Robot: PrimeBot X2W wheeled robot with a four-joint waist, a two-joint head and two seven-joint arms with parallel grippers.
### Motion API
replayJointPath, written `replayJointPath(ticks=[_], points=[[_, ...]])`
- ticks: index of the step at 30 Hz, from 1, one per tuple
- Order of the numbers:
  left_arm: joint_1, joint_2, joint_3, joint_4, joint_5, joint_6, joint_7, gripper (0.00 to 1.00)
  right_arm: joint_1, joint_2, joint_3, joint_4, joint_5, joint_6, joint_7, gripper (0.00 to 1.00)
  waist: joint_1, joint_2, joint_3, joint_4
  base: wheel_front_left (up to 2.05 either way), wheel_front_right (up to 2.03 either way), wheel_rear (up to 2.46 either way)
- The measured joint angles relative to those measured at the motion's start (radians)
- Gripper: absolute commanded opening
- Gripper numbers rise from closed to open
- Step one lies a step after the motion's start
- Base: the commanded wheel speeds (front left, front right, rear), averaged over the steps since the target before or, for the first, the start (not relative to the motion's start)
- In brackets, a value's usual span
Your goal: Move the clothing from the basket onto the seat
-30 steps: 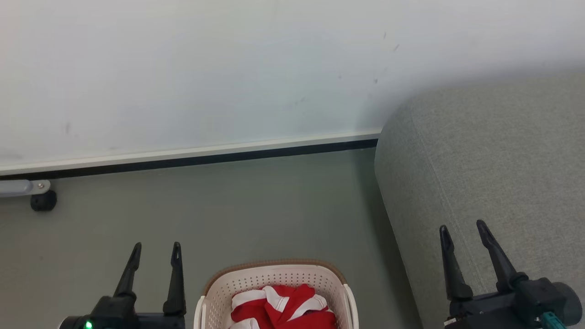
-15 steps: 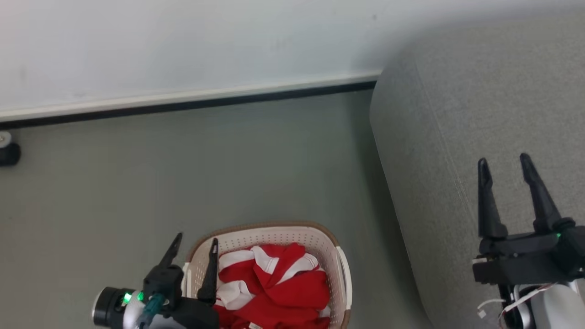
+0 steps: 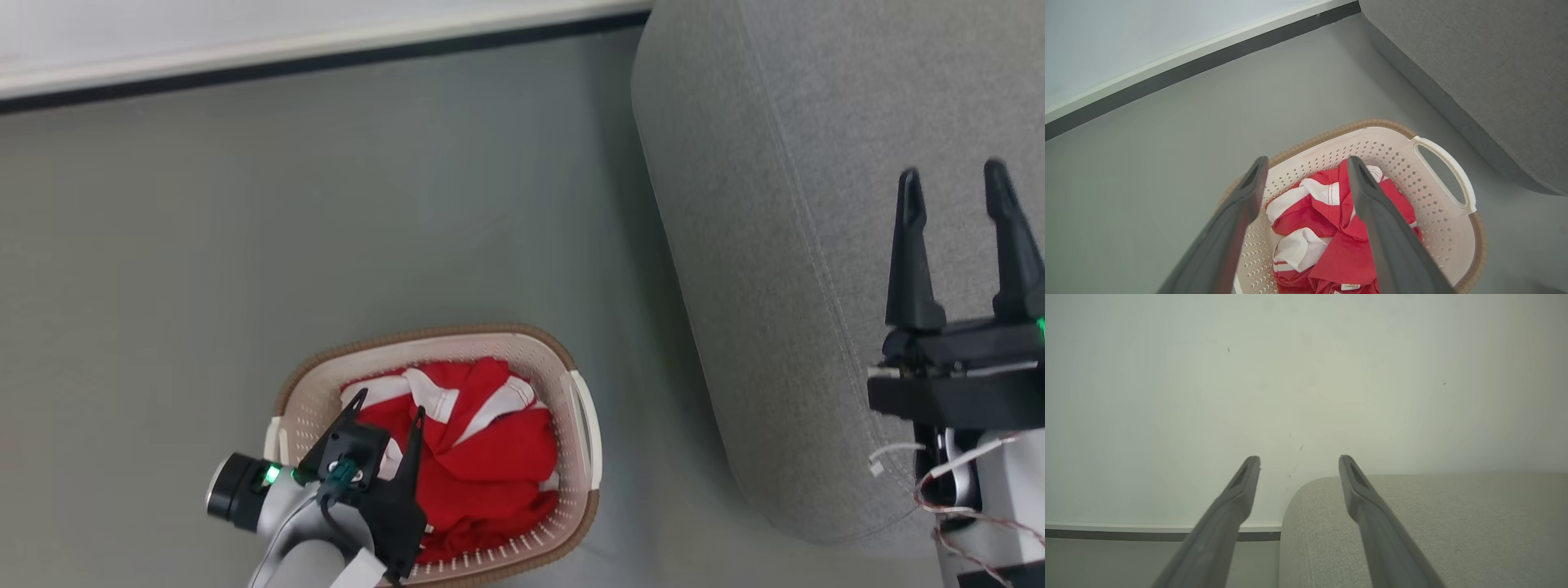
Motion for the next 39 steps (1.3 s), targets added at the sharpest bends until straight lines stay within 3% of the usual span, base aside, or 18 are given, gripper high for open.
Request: replayJointPath(ticks=[27,39], points=[[-0.338,-0.012,-0.136,0.214,0.082,-0.002,0.065,1.00,-0.242,-0.009,-0.029,-0.141,0.016,0.003,0.000,1.00,-0.0001,0.0001,0.384,-0.051,0.00,0.00,0.00],[-0.419,-0.014,-0.156,0.311,0.091,0.019,0.059,1.00,-0.309,-0.004,-0.023,-0.128,0.016,0.003,0.000,1.00,-0.0002,0.0000,0.515,-0.053,0.00,0.00,0.00]])
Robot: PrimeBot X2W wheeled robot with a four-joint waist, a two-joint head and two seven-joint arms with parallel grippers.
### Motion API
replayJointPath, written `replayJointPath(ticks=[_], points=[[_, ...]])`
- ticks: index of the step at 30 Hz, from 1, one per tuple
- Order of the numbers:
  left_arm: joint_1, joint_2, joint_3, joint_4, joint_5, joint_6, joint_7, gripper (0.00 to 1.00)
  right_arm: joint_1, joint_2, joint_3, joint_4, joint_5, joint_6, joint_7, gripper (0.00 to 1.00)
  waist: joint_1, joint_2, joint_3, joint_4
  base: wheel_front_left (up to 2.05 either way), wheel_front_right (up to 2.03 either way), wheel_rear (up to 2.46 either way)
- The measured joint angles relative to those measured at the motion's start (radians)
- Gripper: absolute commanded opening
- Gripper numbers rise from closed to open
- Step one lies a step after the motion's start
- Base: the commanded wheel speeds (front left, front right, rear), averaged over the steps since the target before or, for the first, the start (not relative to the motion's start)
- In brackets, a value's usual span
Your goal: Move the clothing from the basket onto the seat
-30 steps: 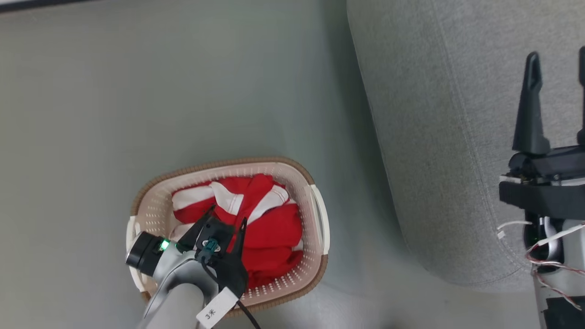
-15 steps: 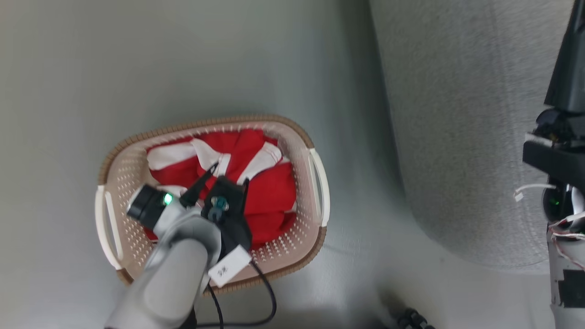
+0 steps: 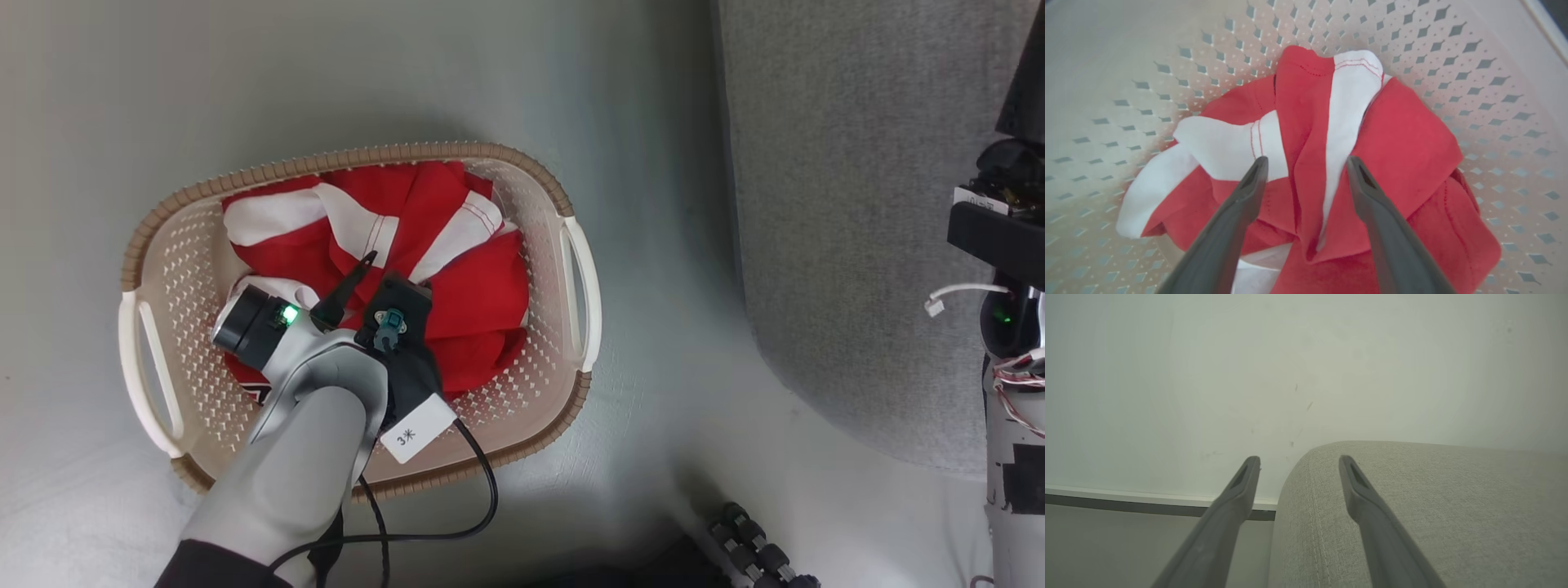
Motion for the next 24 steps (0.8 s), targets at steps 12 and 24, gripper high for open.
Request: replayJointPath(ticks=[12,24], points=[[-0.034,0.000,-0.020,0.094,0.013,0.016,0.023,0.96,-0.013,0.012,0.015,0.011,-0.001,0.006,0.000,1.00,0.0000,0.0000,0.021,-0.014,0.00,0.00,0.00],[-0.046,0.000,-0.053,0.125,-0.025,0.017,0.010,0.00,-0.026,0.018,0.017,0.050,-0.003,0.013,0.000,1.00,0.0000,0.0000,0.010,-0.027,0.00,0.00,0.00]])
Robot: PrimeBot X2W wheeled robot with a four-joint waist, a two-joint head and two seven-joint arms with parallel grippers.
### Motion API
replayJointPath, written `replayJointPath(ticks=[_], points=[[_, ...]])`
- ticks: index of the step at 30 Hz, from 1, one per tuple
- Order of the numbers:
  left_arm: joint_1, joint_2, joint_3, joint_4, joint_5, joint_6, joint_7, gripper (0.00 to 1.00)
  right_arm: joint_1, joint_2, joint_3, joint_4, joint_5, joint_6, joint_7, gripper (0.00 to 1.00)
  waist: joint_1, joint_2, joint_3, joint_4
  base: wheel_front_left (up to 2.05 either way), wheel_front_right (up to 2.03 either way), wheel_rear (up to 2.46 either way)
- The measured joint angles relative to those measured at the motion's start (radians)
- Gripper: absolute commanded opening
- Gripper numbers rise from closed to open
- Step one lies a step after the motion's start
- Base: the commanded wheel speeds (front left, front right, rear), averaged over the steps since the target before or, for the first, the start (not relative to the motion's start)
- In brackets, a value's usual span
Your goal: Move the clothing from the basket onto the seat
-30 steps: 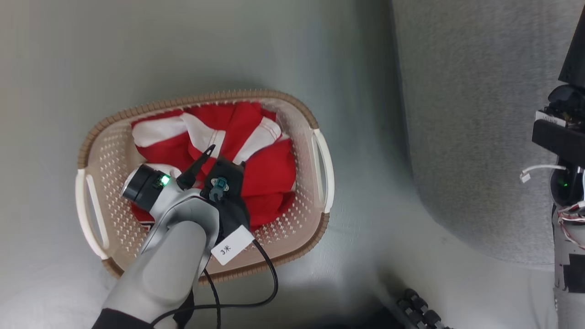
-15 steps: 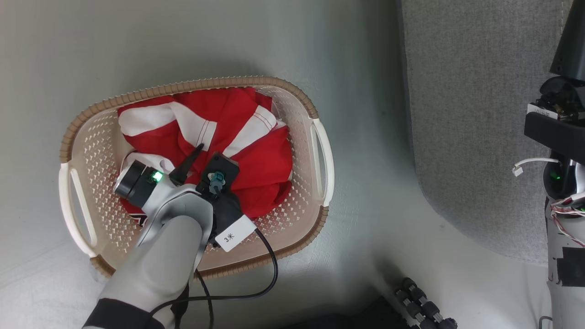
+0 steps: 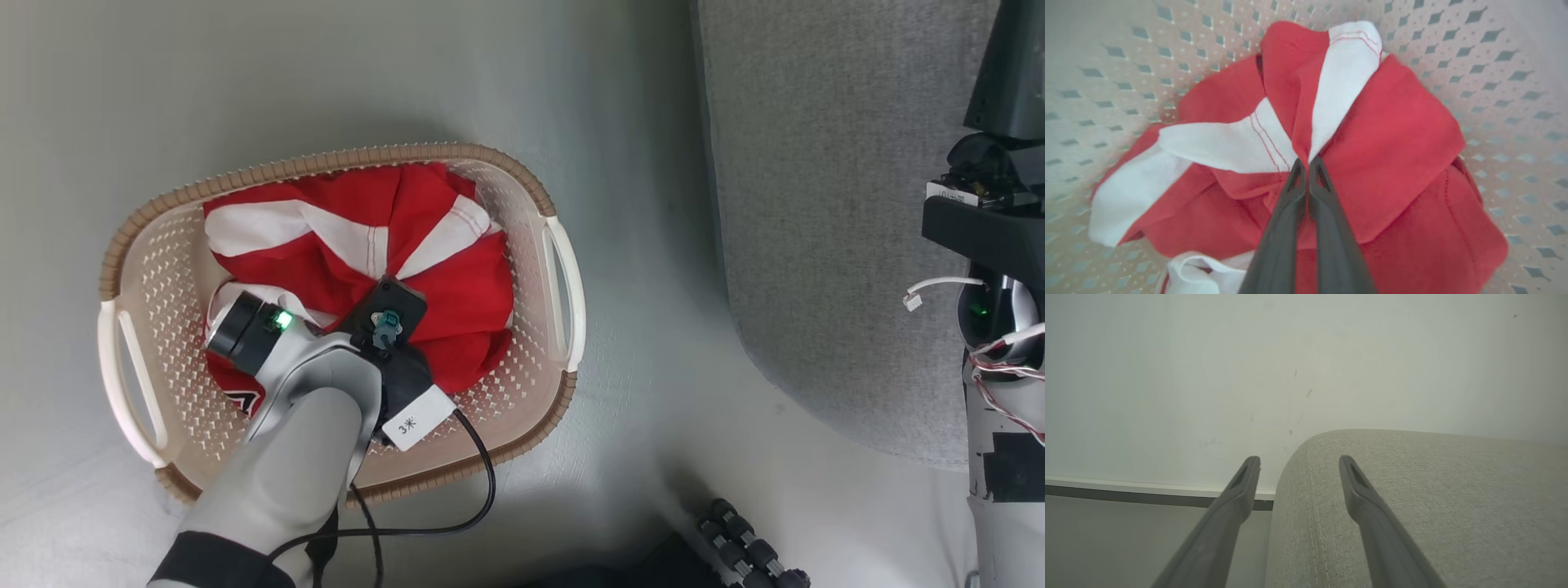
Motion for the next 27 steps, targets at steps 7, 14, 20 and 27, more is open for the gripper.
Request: replayJointPath(ticks=[7,14,20,27], points=[[0.002,0.000,-0.010,-0.082,-0.099,-0.006,-0.109,0.00,0.001,0.001,0.011,0.061,-0.009,0.009,0.000,1.00,-0.0002,-0.0002,-0.047,0.012,0.00,0.00,0.00],[0.028,-0.001,-0.014,-0.149,-0.187,-0.026,-0.200,0.00,0.026,0.004,0.043,0.123,-0.024,0.019,0.000,1.00,-0.0002,-0.0002,-0.118,0.042,0.00,0.00,0.00],[0.053,-0.001,-0.011,-0.222,-0.232,-0.044,-0.213,0.00,0.063,0.010,0.063,0.164,-0.027,0.027,0.000,1.00,-0.0002,-0.0002,-0.190,0.080,0.00,0.00,0.00],[0.066,-0.002,0.006,-0.308,-0.271,-0.065,-0.214,0.00,0.128,0.016,0.087,0.221,-0.033,0.032,0.000,1.00,-0.0003,-0.0002,-0.282,0.130,0.00,0.00,0.00]])
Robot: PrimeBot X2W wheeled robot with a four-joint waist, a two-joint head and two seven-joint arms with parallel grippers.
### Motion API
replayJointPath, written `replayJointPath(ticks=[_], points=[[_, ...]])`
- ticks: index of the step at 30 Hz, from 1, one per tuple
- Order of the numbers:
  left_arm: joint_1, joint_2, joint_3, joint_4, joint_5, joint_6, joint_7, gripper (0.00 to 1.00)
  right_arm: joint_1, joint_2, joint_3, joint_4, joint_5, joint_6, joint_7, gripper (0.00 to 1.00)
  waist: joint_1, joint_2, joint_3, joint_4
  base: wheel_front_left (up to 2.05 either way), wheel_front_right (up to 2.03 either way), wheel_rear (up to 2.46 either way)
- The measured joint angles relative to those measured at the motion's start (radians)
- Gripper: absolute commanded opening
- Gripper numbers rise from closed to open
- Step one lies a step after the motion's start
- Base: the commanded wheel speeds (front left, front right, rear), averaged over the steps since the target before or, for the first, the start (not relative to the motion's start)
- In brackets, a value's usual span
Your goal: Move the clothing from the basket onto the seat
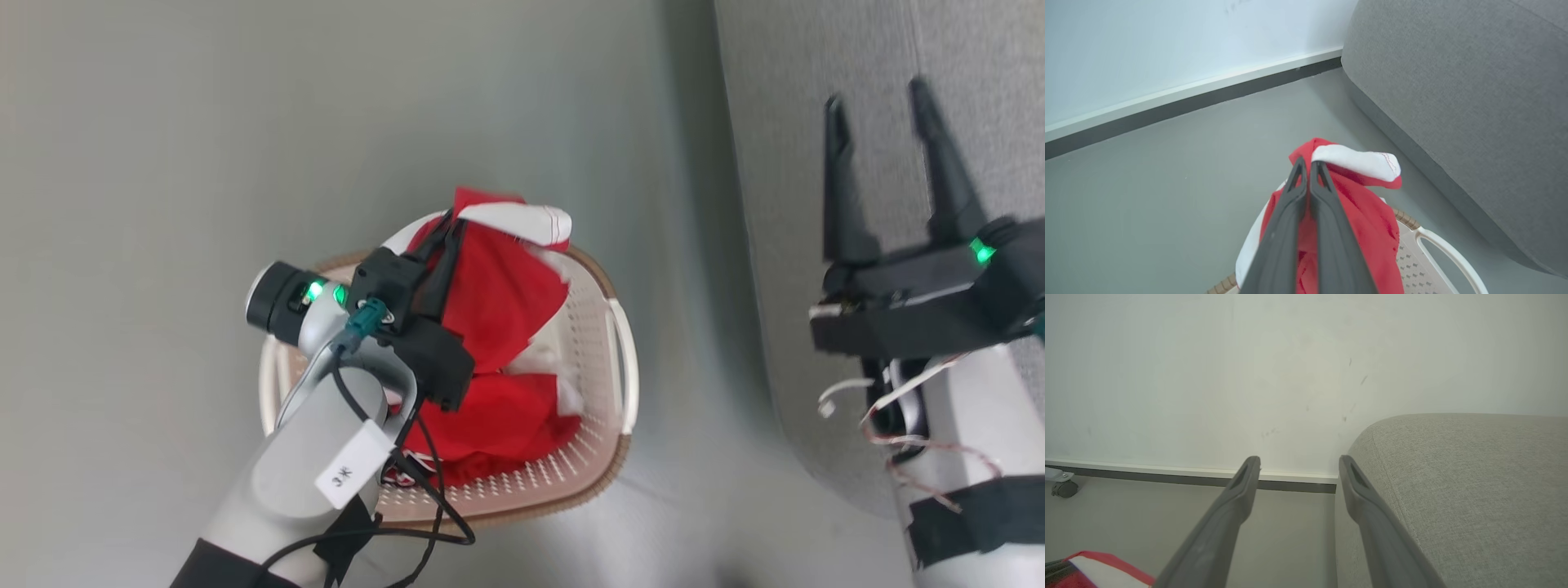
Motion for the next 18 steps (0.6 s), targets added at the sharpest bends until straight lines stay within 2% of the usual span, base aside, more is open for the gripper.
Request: replayJointPath(ticks=[10,18], points=[[0.000,0.016,0.056,-0.122,-0.010,-0.037,0.000,0.00,0.064,0.019,0.034,0.077,0.000,0.003,0.000,1.00,0.0000,-0.0001,-0.141,0.059,0.00,0.00,0.00],[-0.005,0.046,0.062,-0.144,-0.011,-0.060,0.000,0.00,0.079,0.025,0.066,0.130,0.000,0.007,0.000,1.00,0.0001,-0.0001,-0.258,0.076,0.00,0.00,0.00]])
